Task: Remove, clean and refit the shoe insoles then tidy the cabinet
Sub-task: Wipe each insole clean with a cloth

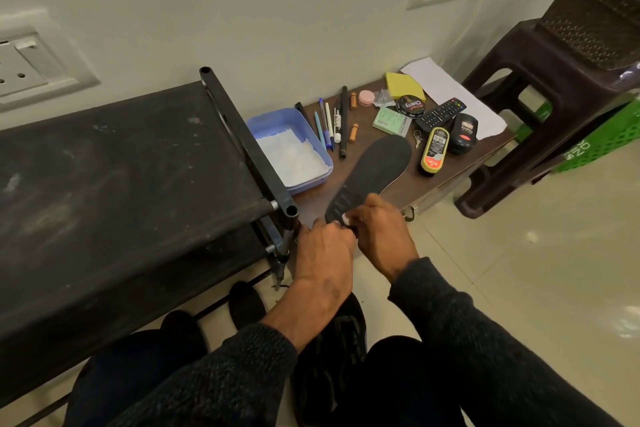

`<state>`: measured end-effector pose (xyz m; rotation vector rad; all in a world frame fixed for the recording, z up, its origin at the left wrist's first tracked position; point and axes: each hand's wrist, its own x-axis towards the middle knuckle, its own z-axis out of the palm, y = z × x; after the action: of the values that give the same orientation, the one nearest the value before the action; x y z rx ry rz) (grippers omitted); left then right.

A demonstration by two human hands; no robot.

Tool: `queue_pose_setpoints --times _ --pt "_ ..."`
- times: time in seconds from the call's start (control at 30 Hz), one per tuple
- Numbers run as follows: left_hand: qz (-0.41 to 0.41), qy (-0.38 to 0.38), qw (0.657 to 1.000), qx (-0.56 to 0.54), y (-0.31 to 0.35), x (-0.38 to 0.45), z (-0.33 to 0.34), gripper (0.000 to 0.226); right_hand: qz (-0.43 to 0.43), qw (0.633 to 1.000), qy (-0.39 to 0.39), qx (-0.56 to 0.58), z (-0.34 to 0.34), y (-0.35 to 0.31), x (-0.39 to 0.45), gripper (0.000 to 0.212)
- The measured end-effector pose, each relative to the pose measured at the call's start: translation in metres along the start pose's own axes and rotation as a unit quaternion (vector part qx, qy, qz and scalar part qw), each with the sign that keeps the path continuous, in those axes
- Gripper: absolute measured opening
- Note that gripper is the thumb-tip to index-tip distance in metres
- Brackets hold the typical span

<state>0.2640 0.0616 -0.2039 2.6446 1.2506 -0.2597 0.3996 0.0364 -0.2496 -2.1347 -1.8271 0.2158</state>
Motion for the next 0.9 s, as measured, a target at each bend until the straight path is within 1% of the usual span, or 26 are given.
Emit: queue_pose_setpoints --times 0.07,0.17,0.23,0.27,0.33,0.43,0.5,0.6,0.7,0.8,0.87,0.9 --pt "0.001 -0.002 1.000 0.005 -0.002 -0.002 -0.003 0.026 0.032 0.999 0.013 -0.002 -0.003 0.010 0.020 0.013" --pt "0.010 -0.031 0.999 -0.009 -0.006 -0.004 -0.003 0.048 0.111 0.993 0.027 -0.001 -0.009 0.020 0.055 0.020" --pt "0.018 -0.052 0.998 -0.017 -0.007 -0.003 -0.002 0.058 0.135 0.990 0.026 0.000 -0.008 0.022 0.063 0.023" --pt "0.017 -0.061 0.998 -0.028 -0.007 -0.002 -0.001 0.056 0.132 0.991 0.025 0.001 -0.007 0.020 0.061 0.022" --pt "0.008 -0.062 0.997 -0.043 -0.007 -0.001 -0.003 0.045 0.086 0.996 0.028 -0.002 -0.004 0.010 0.047 0.018" --pt "0.002 -0.016 0.999 -0.047 -0.005 -0.005 -0.005 0.033 -0.021 1.000 0.012 0.015 -0.004 -0.003 0.024 0.013" --pt "0.001 -0.005 0.999 -0.044 -0.004 -0.008 -0.004 0.031 -0.054 0.998 -0.007 0.022 -0.005 -0.002 0.022 0.014" --pt "0.002 -0.021 0.999 -0.033 -0.005 -0.008 -0.008 0.029 -0.030 0.999 -0.008 0.004 0.002 0.011 0.044 0.014" --pt "-0.002 -0.048 0.998 -0.038 -0.005 -0.007 -0.010 0.030 0.041 0.999 -0.003 -0.004 0.004 0.016 0.080 0.016" --pt "-0.004 -0.049 0.998 -0.046 -0.007 -0.008 -0.011 0.031 0.105 0.994 0.014 0.005 0.002 0.018 0.099 0.015" --pt "-0.004 -0.043 0.998 -0.049 -0.007 -0.008 -0.012 0.031 0.109 0.994 0.012 0.010 0.002 0.011 0.091 0.016" --pt "-0.004 -0.037 0.998 -0.047 -0.008 -0.007 -0.013 0.030 0.096 0.995 0.008 0.015 0.003 0.004 0.082 0.017"
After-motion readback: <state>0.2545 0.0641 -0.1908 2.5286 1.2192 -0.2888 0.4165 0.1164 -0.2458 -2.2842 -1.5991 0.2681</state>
